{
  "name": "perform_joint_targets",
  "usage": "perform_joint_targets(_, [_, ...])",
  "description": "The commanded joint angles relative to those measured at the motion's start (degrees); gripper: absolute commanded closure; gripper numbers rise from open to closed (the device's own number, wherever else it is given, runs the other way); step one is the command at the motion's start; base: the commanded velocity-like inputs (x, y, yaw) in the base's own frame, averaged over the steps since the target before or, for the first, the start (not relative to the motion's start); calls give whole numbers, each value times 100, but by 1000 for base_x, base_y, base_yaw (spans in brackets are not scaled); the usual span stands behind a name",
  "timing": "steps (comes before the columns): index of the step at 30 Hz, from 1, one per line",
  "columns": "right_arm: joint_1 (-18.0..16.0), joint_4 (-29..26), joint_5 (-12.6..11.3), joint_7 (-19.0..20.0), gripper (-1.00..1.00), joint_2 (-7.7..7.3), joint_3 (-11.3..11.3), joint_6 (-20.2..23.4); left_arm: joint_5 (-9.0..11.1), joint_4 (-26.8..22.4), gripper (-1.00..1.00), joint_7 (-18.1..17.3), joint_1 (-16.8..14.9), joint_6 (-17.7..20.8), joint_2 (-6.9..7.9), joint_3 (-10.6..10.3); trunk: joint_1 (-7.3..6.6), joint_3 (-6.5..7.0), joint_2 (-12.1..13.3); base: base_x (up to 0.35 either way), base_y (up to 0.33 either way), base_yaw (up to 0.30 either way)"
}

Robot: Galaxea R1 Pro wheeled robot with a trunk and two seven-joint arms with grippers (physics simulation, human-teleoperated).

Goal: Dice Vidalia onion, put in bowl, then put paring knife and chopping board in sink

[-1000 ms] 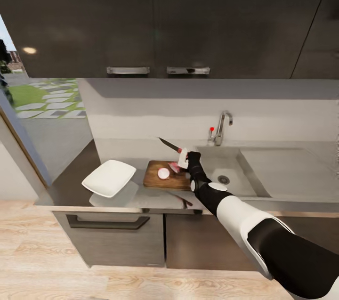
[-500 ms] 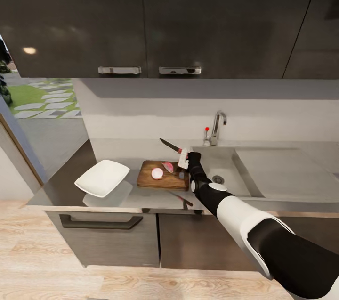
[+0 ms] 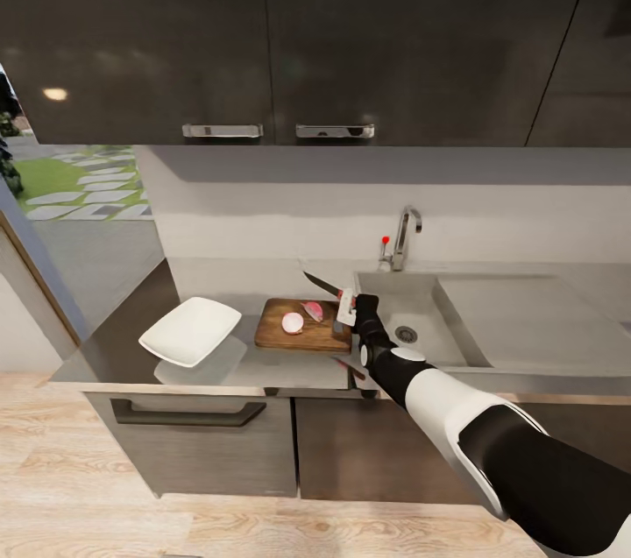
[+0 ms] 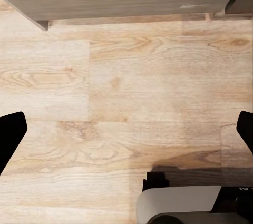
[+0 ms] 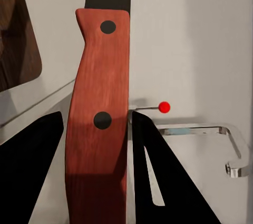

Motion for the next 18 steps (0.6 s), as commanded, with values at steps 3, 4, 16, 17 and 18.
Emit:
perform_joint_targets(3, [-6,7,55,-13,100,2,18,48,17,25,-100,20,-11,-43,-2,-48,4,-13,-13,0,0,0])
perform_joint_targets(4, [-6,7,55,-12,100,2,18,48,17,25,-100,20,-11,-43,-2,-48,4,-13,-13,0,0,0])
perform_joint_targets(16, [-6,30,55,-9,100,2,18,47,17,25,-100,20,-11,-43,-1,-48,4,-13,-13,0,104,0])
perform_joint_targets(17, [-6,31,55,-9,100,2,18,47,17,25,-100,20,-11,-41,0,-48,4,-13,-13,0,21,0])
perform_joint_targets(18, [-6,32,55,-8,100,2,18,47,17,25,-100,20,-11,-42,3,-48,4,-13,-13,0,13,0])
